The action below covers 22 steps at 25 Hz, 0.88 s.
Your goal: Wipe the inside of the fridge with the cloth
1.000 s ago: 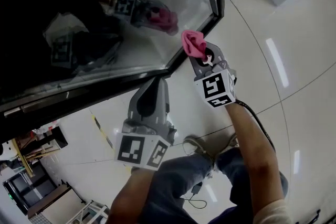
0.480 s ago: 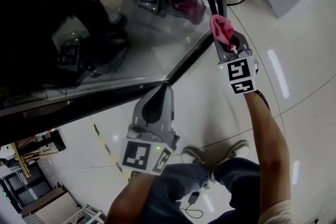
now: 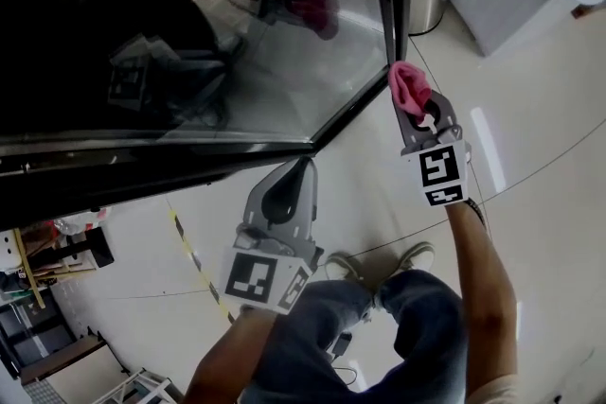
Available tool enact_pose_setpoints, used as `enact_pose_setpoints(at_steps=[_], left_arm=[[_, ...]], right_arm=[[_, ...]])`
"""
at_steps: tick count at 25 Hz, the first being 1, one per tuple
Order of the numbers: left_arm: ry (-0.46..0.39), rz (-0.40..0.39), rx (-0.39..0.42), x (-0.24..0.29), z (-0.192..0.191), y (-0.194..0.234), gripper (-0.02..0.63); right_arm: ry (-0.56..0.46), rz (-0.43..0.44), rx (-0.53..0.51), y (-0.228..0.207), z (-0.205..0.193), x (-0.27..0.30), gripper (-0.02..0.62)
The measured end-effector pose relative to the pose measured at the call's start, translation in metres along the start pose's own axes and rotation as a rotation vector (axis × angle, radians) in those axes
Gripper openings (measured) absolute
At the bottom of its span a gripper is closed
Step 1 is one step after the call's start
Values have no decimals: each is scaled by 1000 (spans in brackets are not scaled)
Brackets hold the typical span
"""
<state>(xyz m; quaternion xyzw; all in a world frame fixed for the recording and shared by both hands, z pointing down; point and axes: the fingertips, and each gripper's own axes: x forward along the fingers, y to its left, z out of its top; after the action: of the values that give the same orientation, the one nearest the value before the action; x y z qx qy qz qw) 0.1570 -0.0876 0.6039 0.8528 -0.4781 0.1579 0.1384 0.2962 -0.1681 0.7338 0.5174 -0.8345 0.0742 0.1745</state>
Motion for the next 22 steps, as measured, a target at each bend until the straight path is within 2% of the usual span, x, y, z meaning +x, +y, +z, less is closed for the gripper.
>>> enact_pose_setpoints(at_steps=[3,4,9,13,19,22], left_arm=[[-9,-8,-10,-12,12,-11,-15],[-21,-9,-17,-19,24,-13,-15],[-75,-9,-62,-94,145,-15,-15],[-78,5,-92,-147,205,-16,-15],[-160,-3,-162,-214,293,-29,-15],[-188,-9,-146,-258,323,-28,-15]], right_arm=[[-14,31,-6,12,20,-33,64],[-25,41,-21,16,37,-44,64],[-67,57,-63,44,206,-120,64],[-93,93,-42,84,300,-179,64],[-137,153,-45,135,441,-242,64],[-182,194,-41,179,499,-265,64]])
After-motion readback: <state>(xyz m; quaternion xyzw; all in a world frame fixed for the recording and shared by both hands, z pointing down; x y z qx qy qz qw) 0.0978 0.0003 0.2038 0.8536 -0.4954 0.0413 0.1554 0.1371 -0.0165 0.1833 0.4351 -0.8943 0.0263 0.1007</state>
